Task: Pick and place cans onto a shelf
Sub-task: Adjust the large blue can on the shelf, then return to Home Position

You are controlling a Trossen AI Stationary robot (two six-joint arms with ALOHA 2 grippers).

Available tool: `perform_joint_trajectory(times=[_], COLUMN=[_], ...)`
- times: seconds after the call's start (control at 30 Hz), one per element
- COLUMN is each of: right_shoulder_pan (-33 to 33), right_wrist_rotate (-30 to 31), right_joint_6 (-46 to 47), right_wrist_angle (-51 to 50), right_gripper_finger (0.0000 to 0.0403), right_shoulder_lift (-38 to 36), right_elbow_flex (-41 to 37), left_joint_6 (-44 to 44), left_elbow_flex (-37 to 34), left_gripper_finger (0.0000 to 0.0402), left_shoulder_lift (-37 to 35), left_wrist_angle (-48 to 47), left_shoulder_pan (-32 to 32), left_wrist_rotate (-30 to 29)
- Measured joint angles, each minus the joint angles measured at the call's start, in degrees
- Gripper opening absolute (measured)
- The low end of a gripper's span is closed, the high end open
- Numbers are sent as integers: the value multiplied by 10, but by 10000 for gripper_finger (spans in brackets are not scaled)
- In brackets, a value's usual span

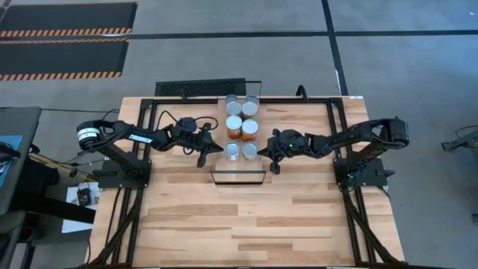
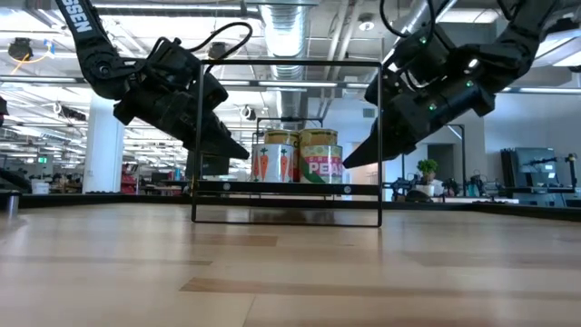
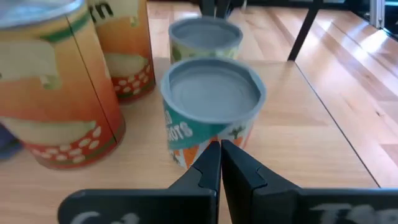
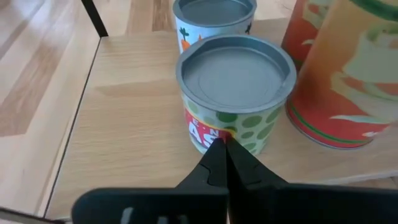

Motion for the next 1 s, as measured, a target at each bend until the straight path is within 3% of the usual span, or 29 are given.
perform_joint_trajectory(times=[0.27,0.5,0.67,0.8,1.0], right_shoulder_pan=[-1,-8,-17,-25,-19], right_wrist_rotate=[0,0,-20,-46,-39], right_joint_6=[-5,-29,-46,-46,-46], right_wrist_angle=[2,-53,-22,52,77], right_gripper_finger=[4,4,4,4,4], right_shoulder_lift=[10,-54,-137,-193,-280], right_elbow_flex=[17,2,-58,-116,-171], left_joint_6=[-4,-4,-11,-26,-49], left_elbow_flex=[0,0,-33,-72,-124], left_gripper_finger=[0,0,0,0,0], left_shoulder_lift=[0,-24,-81,-139,-240], left_wrist_angle=[17,14,16,19,20], left_shoulder_pan=[-3,31,55,59,59], left_wrist_rotate=[0,19,42,40,17])
